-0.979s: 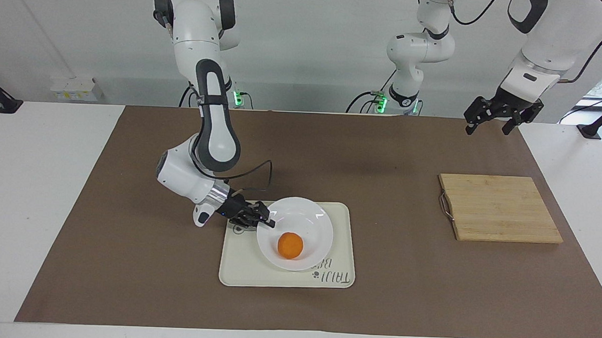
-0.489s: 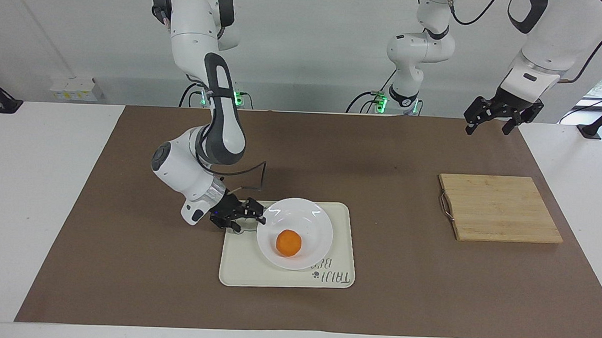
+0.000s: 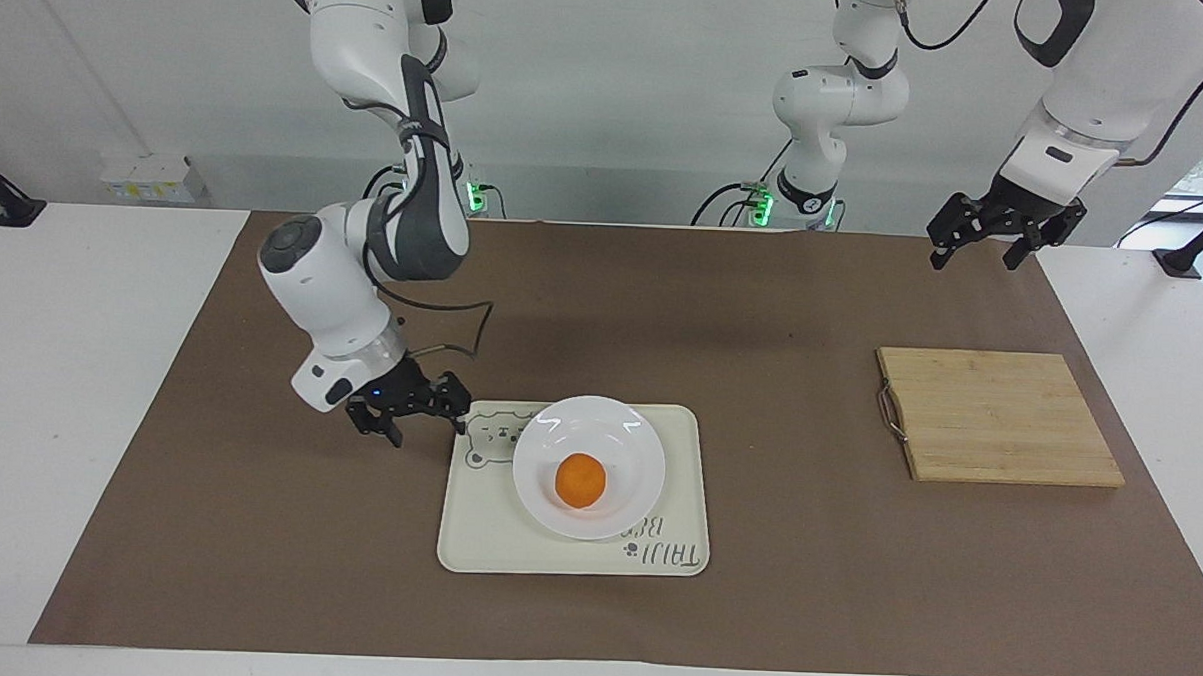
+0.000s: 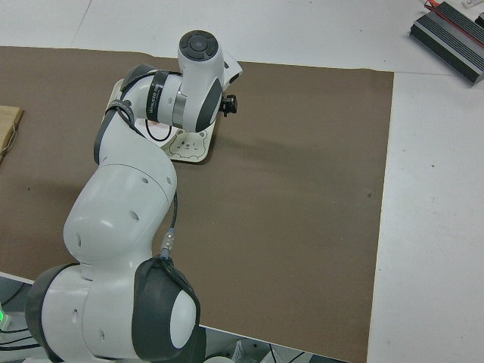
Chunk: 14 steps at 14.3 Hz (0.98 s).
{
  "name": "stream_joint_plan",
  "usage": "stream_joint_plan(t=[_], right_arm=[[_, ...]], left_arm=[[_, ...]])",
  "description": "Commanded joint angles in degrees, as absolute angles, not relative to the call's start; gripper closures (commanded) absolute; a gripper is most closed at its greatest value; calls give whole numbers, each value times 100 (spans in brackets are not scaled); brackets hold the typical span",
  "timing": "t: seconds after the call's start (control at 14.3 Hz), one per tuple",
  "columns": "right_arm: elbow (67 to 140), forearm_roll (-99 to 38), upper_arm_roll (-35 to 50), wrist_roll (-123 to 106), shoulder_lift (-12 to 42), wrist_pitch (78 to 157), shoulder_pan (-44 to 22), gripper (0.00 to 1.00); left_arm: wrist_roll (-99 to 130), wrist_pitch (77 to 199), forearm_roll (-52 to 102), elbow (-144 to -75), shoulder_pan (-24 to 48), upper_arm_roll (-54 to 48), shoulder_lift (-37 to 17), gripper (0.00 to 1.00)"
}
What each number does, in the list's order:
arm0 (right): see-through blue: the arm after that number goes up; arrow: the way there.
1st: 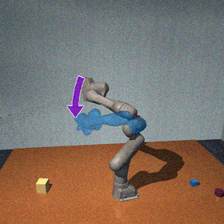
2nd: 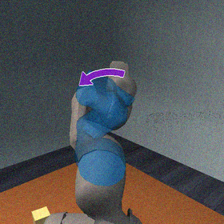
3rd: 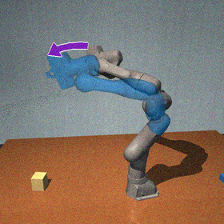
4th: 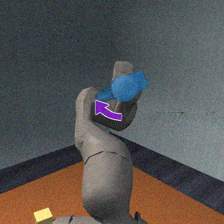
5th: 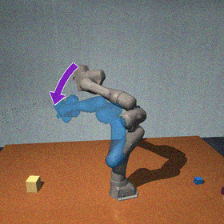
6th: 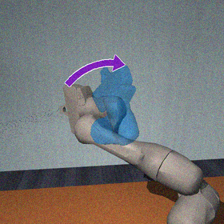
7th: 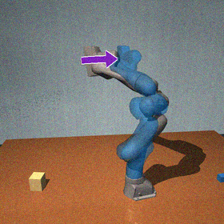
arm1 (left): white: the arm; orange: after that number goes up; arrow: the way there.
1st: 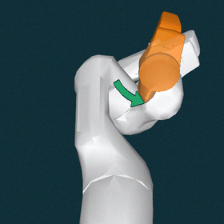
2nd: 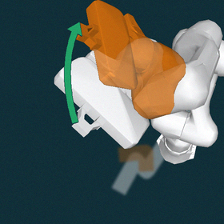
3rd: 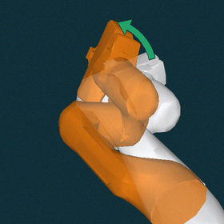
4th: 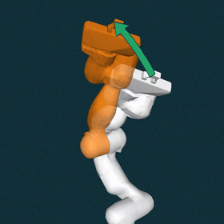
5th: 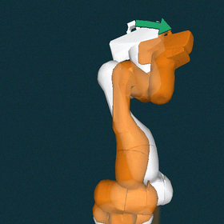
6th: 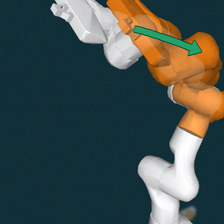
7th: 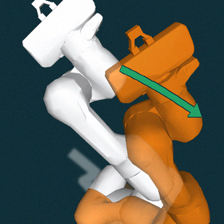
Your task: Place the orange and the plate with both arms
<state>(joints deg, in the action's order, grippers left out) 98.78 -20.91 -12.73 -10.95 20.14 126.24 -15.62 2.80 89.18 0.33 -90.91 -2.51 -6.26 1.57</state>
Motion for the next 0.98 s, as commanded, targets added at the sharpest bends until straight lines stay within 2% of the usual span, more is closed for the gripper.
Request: stream_joint_plan(t=[0.0,0.21,0.42,0.91], right_arm=[[9967,-1662,-1581,-556,1557,12192,-1468,0],[9958,-1399,-1854,-176,1302,11682,-1468,0],[9941,-1038,-1925,-176,828,11016,-1468,0],[9581,-106,-1469,-202,27,9653,-1573,0]], left_arm=[[246,8815,79,-9070,-299,-633,202,0],[246,8815,79,-9070,-299,-633,202,0],[246,8815,88,-9070,-299,-633,202,0],[246,8815,88,-9070,-299,-633,202,0]])
